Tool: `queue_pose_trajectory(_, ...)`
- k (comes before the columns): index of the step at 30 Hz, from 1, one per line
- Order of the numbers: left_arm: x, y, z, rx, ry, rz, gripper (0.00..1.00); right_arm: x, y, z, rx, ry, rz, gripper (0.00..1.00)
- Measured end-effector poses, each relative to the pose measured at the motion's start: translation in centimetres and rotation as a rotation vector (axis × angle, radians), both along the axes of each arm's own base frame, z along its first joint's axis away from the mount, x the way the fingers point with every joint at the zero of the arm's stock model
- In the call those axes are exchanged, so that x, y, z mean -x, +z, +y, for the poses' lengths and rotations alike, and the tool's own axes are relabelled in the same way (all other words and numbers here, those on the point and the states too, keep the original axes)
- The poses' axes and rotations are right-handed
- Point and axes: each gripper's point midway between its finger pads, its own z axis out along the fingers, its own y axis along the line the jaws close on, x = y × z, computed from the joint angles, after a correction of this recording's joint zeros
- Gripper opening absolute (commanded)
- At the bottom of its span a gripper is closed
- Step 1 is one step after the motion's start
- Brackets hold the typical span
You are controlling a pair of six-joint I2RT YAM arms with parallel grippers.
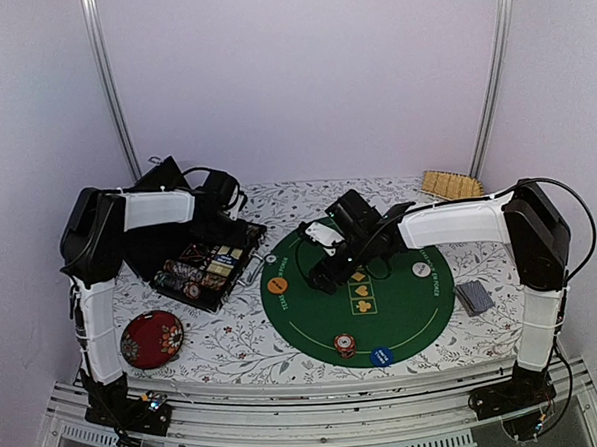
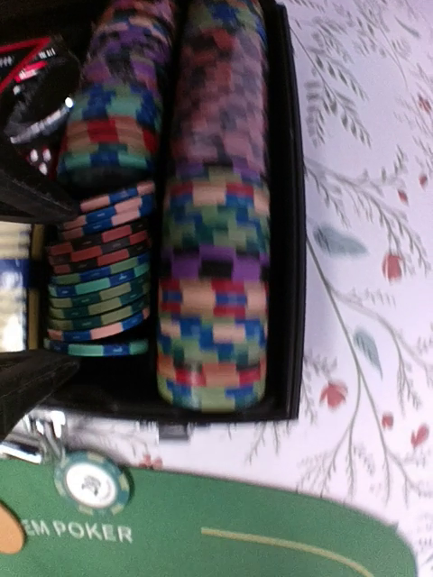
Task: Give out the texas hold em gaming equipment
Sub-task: Pick up the pile of poker chips from the chip case.
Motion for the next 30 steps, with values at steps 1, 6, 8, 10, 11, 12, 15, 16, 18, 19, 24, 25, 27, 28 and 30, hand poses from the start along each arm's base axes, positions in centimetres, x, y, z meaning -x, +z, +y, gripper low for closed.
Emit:
queue_pose_trajectory(1,0.1,0.0,-0.7,0.018,-0.016,-0.001,0.48,0.0,0.0,0.0,0.0,0.0,0.0,0.93)
queue_pose_trajectory(6,0.2,-0.4,-1.8,0.041,-0.04,-0.012,0.52,0.0,0.0,-0.1,0.003,-0.002,-0.002,0.93)
queue_pose_trajectory(8,0.0,-0.4,-1.7,0.036,-0.036,-0.021,0.52,0.0,-0.1,-0.1,0.005,-0.002,0.0,0.93)
queue_pose_trajectory(10,-0.2,-0.5,-1.5,0.02,-0.027,-0.03,0.52,0.0,-0.2,-0.1,0.006,-0.002,0.0,0.93)
queue_pose_trajectory(11,-0.3,-0.5,-1.4,0.006,-0.022,-0.035,0.52,0.1,-0.2,-0.1,0.006,-0.001,0.001,0.93)
queue_pose_trajectory(12,-0.4,-0.6,-1.3,-0.007,-0.018,-0.037,0.55,0.1,-0.2,-0.1,0.006,-0.001,0.002,0.93)
queue_pose_trajectory(15,-0.7,-0.7,-1.2,-0.047,-0.011,-0.053,0.57,0.2,-0.3,-0.2,0.006,0.001,0.006,0.93)
queue_pose_trajectory(16,-0.7,-0.9,-1.1,-0.054,-0.009,-0.053,0.57,0.2,-0.4,-0.2,0.007,0.002,0.007,0.93)
queue_pose_trajectory(18,-1.0,-1.5,-0.8,-0.071,-0.002,-0.05,0.56,0.2,-0.4,-0.2,0.008,0.001,0.007,0.93)
queue_pose_trajectory(19,-1.1,-1.7,-0.7,-0.076,0.001,-0.049,0.54,0.2,-0.4,-0.2,0.008,0.001,0.007,0.93)
queue_pose_trajectory(24,-1.8,-2.0,0.2,-0.087,0.022,-0.038,0.36,0.2,-0.4,-0.2,0.008,0.001,0.007,0.93)
queue_pose_trajectory(25,-1.9,-2.2,0.3,-0.078,0.02,-0.033,0.27,0.2,-0.4,-0.2,0.008,0.001,0.007,0.93)
queue_pose_trajectory(27,-1.9,-2.2,0.2,-0.064,0.015,-0.032,0.02,0.2,-0.4,-0.2,0.008,0.001,0.007,0.93)
queue_pose_trajectory(28,-1.8,-2.3,0.2,-0.061,0.009,-0.033,0.0,0.2,-0.4,-0.2,0.008,0.001,0.007,0.93)
queue_pose_trajectory(30,-1.8,-2.2,0.2,-0.053,0.006,-0.037,0.0,0.2,-0.4,-0.2,0.008,0.001,0.007,0.93)
